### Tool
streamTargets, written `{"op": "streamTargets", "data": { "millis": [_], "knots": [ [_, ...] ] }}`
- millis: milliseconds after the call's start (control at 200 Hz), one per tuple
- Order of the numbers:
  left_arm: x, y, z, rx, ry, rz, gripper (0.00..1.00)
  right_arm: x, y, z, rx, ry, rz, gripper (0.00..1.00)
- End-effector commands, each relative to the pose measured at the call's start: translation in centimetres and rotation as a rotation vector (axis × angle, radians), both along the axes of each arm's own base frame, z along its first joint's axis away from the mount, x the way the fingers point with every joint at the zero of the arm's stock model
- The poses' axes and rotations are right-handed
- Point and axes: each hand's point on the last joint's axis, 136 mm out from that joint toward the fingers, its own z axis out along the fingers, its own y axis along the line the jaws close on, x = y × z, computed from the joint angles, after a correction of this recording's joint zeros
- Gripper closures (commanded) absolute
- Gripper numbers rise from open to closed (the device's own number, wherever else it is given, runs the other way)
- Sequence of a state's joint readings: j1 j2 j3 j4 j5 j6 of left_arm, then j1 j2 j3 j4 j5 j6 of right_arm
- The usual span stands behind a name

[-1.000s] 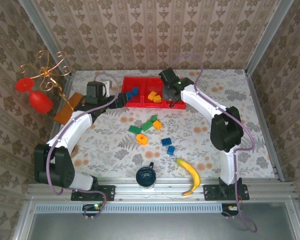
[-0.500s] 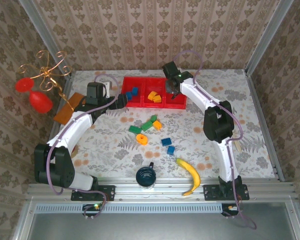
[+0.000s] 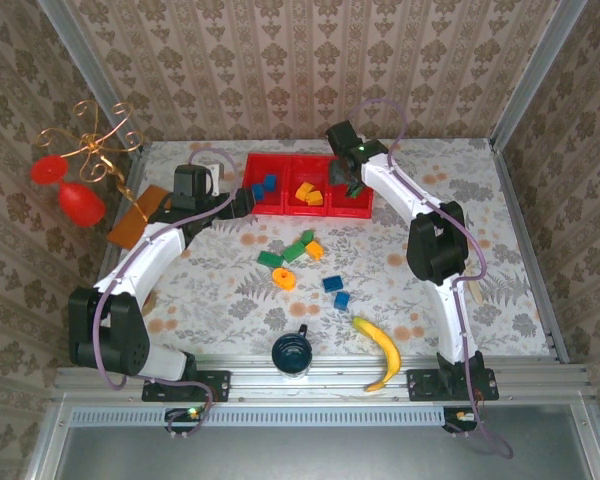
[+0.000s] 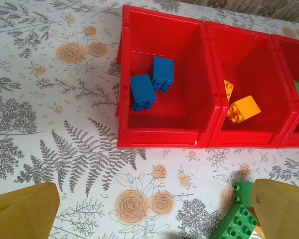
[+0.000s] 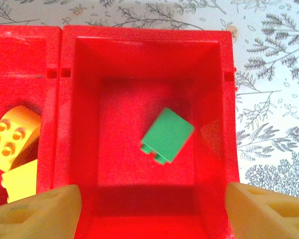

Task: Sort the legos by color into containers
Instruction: Place the lego in the container, then pick up the lego from the center of the table.

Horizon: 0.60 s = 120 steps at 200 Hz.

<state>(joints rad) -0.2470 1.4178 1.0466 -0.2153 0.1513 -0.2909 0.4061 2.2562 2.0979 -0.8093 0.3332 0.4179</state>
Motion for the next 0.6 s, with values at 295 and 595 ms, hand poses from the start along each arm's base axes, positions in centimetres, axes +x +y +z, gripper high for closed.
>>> {"op": "streamTargets", "data": {
  "millis": [295,595],
  "knots": [
    [-0.1,1.0,-0.1,0.010,-0.008,0.039,0.00,-7.7,4.0,2.7,0.032,0.050,0.032,0.17],
    [0.0,1.4,-0.4,0.008,0.004,0.062,0.00,-13.7,9.1,0.2,0.093,0.140,0.075,0.23]
  ]
}}
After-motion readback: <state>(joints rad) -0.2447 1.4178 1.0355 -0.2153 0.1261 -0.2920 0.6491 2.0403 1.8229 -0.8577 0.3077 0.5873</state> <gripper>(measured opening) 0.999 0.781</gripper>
